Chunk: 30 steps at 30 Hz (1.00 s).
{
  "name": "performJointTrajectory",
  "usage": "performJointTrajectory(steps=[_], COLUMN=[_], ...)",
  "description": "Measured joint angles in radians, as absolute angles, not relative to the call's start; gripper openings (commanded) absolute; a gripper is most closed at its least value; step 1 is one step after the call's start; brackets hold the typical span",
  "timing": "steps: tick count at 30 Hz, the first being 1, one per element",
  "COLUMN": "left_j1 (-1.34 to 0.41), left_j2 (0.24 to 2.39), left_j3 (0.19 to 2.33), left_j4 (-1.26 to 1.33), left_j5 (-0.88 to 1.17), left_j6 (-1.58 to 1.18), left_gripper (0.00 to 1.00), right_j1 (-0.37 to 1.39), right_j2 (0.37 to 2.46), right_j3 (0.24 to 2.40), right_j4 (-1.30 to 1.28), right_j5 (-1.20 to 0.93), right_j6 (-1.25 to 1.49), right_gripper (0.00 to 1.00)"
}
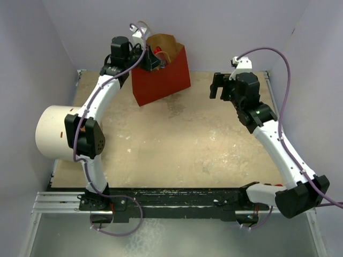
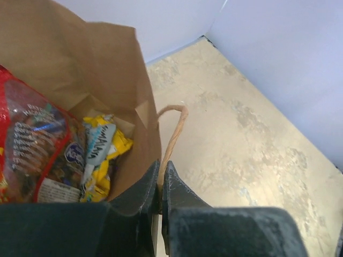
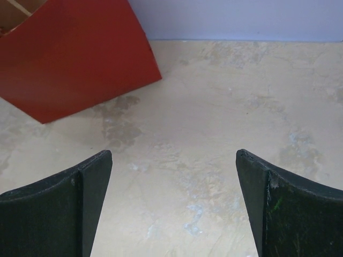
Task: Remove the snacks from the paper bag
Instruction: Move the paper bag to the center of the board.
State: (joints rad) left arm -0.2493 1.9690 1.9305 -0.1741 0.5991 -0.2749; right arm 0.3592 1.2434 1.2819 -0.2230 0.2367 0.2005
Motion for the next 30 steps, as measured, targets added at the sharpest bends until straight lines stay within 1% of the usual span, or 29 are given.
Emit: performJointTrajectory(steps=[3,6,10,14,19,21,22,24,27,30], left_j1=[-0.250,-0.250,-0.266,-0.335,-0.496,-0.550,-0.603,-0.697,-0.837,-0.954], left_j2=[1.916,1.813,1.618,1.418,1.168,1.102,1.038,0.985,0.990,1.086], left_j3=[1.866,1.716,1.477,1.303,1.164,1.111,1.102,1.066,1.035,1.044], left_j4=[-0.178,-0.179,-0.187,-0.211,-0.229,-0.235,-0.237,-0.231,-0.212,-0.173], left_j5=[0.604,0.606,0.586,0.538,0.474,0.429,0.422,0.361,0.276,0.210], left_j6=[-0.295,-0.319,-0.348,-0.390,-0.487,-0.542,-0.551,-0.601,-0.661,-0.693], left_gripper=[0.04,0.04,0.05,0.06,0.08,0.07,0.07,0.06,0.04,0.03], right_j1=[0.373,0.381,0.386,0.386,0.386,0.386,0.386,0.386,0.386,0.395], right_j2=[1.229,1.216,1.179,1.075,0.972,0.970,0.977,0.990,1.001,1.001], right_j3=[1.282,1.282,1.264,1.189,1.171,1.188,1.201,1.210,1.210,1.210], right_j4=[-0.255,-0.314,-0.411,-0.505,-0.588,-0.610,-0.620,-0.624,-0.638,-0.645], right_j5=[0.212,0.159,0.101,0.039,-0.001,-0.005,-0.012,-0.020,-0.036,-0.045], right_j6=[0.253,0.308,0.369,0.435,0.473,0.473,0.473,0.473,0.473,0.472], right_gripper=[0.95,0.95,0.95,0.95,0.94,0.93,0.93,0.93,0.93,0.93])
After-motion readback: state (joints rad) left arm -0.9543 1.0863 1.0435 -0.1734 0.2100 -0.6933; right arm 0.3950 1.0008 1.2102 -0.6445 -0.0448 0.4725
